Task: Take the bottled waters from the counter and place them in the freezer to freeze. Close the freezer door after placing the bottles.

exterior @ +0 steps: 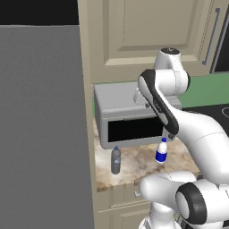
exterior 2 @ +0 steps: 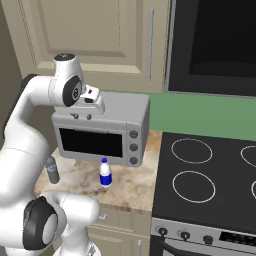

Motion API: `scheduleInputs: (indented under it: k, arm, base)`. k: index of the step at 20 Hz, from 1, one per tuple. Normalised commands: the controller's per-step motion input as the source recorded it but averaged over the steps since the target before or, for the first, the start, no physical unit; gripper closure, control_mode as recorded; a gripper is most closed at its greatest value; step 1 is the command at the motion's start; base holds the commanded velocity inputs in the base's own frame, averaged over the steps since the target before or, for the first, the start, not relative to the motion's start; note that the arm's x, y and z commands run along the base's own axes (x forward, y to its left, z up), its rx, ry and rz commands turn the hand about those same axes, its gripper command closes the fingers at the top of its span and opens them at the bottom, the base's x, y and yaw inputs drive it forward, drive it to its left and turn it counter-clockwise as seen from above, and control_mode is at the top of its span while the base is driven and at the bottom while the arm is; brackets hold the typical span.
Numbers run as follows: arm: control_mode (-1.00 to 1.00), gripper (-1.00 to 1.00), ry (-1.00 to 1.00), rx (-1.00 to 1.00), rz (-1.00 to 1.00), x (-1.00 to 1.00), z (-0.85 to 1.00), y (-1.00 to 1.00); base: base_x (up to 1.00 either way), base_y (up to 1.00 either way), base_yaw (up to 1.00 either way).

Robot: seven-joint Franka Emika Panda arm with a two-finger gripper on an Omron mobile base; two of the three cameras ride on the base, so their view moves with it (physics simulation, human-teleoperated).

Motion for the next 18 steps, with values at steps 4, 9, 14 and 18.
scheduleInputs:
  k: [4,9,14,18]
  arm:
    - [-1.00,-1.00,0.00,0.04,0.00,0.00,-0.06,0.00]
    - [-1.00,-1.00,0.00,0.07,0.00,0.00,-0.13,0.00]
    - [-1.00,-1.00,0.00,0.09,0.00,0.00,-0.15,-0.02]
    - [-1.00,-1.00,0.00,0.11,0.00,-0.05,-0.14,-0.08]
  base:
    - [0.00,0.00,0.00]
    - [0.00,0.00,0.00]
    - [0.00,0.00,0.00]
    - [0.00,0.00,0.00]
